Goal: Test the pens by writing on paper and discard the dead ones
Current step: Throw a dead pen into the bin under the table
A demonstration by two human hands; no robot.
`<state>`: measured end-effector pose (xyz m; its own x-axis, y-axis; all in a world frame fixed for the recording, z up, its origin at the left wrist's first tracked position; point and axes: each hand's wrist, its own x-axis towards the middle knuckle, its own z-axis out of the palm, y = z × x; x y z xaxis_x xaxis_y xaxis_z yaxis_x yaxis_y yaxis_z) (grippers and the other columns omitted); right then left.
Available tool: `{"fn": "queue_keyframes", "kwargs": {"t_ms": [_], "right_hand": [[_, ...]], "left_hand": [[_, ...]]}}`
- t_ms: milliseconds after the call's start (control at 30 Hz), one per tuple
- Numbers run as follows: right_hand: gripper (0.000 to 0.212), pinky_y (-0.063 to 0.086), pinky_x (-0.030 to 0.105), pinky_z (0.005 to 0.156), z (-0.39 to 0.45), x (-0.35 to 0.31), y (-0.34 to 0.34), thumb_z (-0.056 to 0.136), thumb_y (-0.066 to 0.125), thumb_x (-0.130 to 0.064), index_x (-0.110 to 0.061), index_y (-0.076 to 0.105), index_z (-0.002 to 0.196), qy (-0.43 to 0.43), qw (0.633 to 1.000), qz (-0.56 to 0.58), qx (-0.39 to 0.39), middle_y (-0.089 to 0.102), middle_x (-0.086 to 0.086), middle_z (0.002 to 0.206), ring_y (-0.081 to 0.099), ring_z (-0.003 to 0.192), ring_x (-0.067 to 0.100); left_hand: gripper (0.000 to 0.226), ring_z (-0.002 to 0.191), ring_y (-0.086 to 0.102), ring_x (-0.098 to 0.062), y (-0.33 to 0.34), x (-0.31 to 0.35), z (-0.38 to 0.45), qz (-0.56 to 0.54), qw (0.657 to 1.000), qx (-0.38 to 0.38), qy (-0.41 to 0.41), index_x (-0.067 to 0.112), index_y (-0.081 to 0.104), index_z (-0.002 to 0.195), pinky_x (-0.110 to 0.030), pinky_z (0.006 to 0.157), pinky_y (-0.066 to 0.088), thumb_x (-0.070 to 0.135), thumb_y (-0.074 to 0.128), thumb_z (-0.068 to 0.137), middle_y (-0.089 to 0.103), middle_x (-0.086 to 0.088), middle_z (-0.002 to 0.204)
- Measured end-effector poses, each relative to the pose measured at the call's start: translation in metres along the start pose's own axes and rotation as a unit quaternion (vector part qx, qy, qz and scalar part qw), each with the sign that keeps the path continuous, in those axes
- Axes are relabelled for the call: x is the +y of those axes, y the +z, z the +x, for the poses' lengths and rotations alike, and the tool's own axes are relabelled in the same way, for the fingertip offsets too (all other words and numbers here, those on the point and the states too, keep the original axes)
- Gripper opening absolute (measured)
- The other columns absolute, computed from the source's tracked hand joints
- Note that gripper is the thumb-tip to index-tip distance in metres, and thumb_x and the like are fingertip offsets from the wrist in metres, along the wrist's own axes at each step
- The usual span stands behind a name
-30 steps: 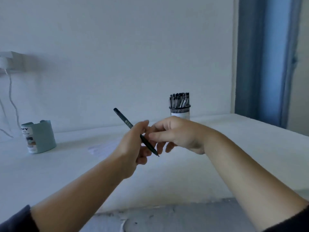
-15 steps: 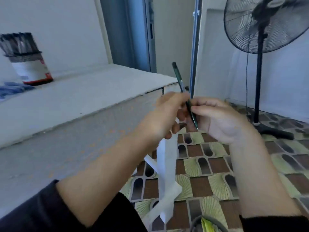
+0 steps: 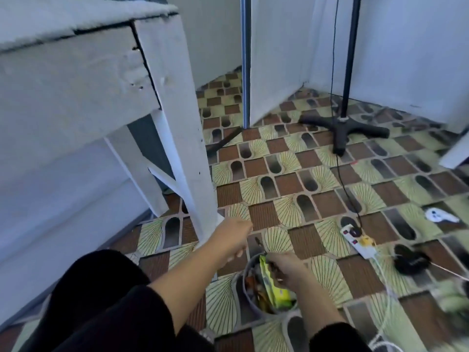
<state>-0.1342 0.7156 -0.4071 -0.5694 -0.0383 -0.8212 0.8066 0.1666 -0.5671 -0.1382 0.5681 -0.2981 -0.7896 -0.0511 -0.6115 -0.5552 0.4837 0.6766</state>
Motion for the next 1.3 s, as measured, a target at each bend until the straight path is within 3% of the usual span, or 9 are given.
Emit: {"fn": "queue_keyframes", "kwargs": {"t_ms": [67, 133, 267, 400, 567, 800, 900, 1100, 1300], "right_hand": [[0.01, 0.044, 0.026, 0.052, 0.033, 0.035, 0.008, 0.084, 0.06, -0.011, -0.007, 0.055, 0.091, 0.049, 0.998, 0.002, 0.035, 0.056, 0.01, 0.064, 0.051, 0.053, 0.02], [0.046, 0.055, 0.036, 0.068, 0.046, 0.055, 0.016, 0.079, 0.063, -0.014, -0.011, 0.045, 0.121, 0.072, 0.996, -0.004, 0.055, 0.061, 0.015, 0.082, 0.061, 0.076, 0.028], [0.037, 0.046, 0.044, 0.095, 0.031, 0.055, 0.025, 0.099, 0.048, -0.009, -0.001, 0.04, 0.133, 0.103, 0.991, 0.02, 0.085, 0.061, 0.023, 0.115, 0.056, 0.116, 0.037], [0.007, 0.049, 0.035, 0.064, 0.034, 0.059, 0.025, 0.097, 0.052, -0.014, -0.009, 0.049, 0.101, 0.08, 0.995, 0.002, 0.059, 0.057, 0.012, 0.081, 0.058, 0.076, 0.027], [0.037, 0.046, 0.043, 0.096, 0.054, 0.07, 0.012, 0.098, 0.049, -0.017, 0.007, 0.047, 0.127, 0.069, 0.99, -0.114, 0.051, 0.046, 0.016, 0.101, 0.051, 0.117, 0.037], [0.012, 0.046, 0.035, 0.079, 0.039, 0.052, 0.015, 0.1, 0.042, -0.011, -0.001, 0.045, 0.093, 0.054, 0.995, -0.027, 0.079, 0.05, 0.007, 0.08, 0.052, 0.075, 0.023], [0.028, 0.042, 0.022, 0.05, 0.025, 0.035, 0.023, 0.099, 0.041, -0.008, -0.011, 0.045, 0.071, 0.013, 0.998, -0.002, 0.066, 0.046, 0.001, 0.067, 0.045, 0.055, 0.011], [0.005, 0.04, 0.024, 0.052, -0.009, -0.064, 0.056, 0.091, 0.05, -0.007, -0.008, 0.056, 0.092, -0.145, 0.979, 0.123, 0.076, 0.051, 0.002, 0.07, 0.046, 0.057, 0.012], [0.024, 0.04, 0.018, 0.052, -0.155, -0.201, 0.11, 0.092, 0.044, -0.002, -0.017, 0.059, 0.081, -0.479, 0.863, 0.157, 0.029, 0.06, 0.007, 0.083, 0.053, 0.066, 0.014]], "left_hand": [[0.024, 0.047, 0.034, -0.018, 0.007, -0.01, 0.003, 0.01, 1.0, 0.0, -0.021, 0.013, 0.051, 0.077, -0.022, 0.044, 0.026, 0.022, 0.041, 0.096, 0.051, -0.011, 0.07], [0.023, 0.045, 0.036, -0.018, 0.011, -0.018, 0.005, 0.008, 1.0, -0.001, -0.027, 0.011, 0.05, 0.08, -0.02, 0.041, 0.025, 0.02, 0.04, 0.097, 0.052, -0.011, 0.07], [0.02, 0.044, 0.039, -0.016, 0.014, -0.027, 0.006, 0.002, 0.999, -0.005, -0.036, 0.008, 0.052, 0.089, -0.02, 0.038, 0.026, 0.021, 0.04, 0.098, 0.054, -0.01, 0.074], [0.017, 0.044, 0.04, -0.013, 0.007, -0.029, 0.006, 0.003, 0.999, 0.001, -0.049, 0.011, 0.054, 0.096, -0.022, 0.04, 0.028, 0.022, 0.041, 0.097, 0.054, -0.006, 0.072], [0.017, 0.047, 0.042, -0.015, -0.007, -0.032, 0.005, -0.003, 0.998, 0.022, -0.065, 0.009, 0.055, 0.099, -0.022, 0.048, 0.029, 0.019, 0.044, 0.093, 0.057, -0.009, 0.076], [0.013, 0.05, 0.042, -0.017, -0.025, -0.039, 0.005, -0.034, 0.996, 0.049, -0.073, 0.011, 0.055, 0.093, -0.022, 0.047, 0.025, 0.017, 0.044, 0.092, 0.055, -0.009, 0.075], [0.011, 0.05, 0.043, -0.017, -0.032, -0.042, 0.005, -0.065, 0.994, 0.07, -0.063, 0.01, 0.056, 0.092, -0.021, 0.045, 0.026, 0.016, 0.046, 0.09, 0.057, -0.01, 0.075], [0.016, 0.052, 0.046, -0.017, -0.063, -0.012, -0.013, -0.146, 0.967, 0.199, 0.061, 0.01, 0.063, 0.084, -0.025, 0.048, 0.037, 0.015, 0.049, 0.092, 0.059, -0.008, 0.072], [0.03, 0.045, 0.041, -0.014, -0.149, 0.063, -0.107, -0.147, 0.854, 0.376, 0.329, 0.015, 0.057, 0.064, -0.019, 0.044, 0.031, 0.007, 0.046, 0.091, 0.053, -0.003, 0.057]]}}
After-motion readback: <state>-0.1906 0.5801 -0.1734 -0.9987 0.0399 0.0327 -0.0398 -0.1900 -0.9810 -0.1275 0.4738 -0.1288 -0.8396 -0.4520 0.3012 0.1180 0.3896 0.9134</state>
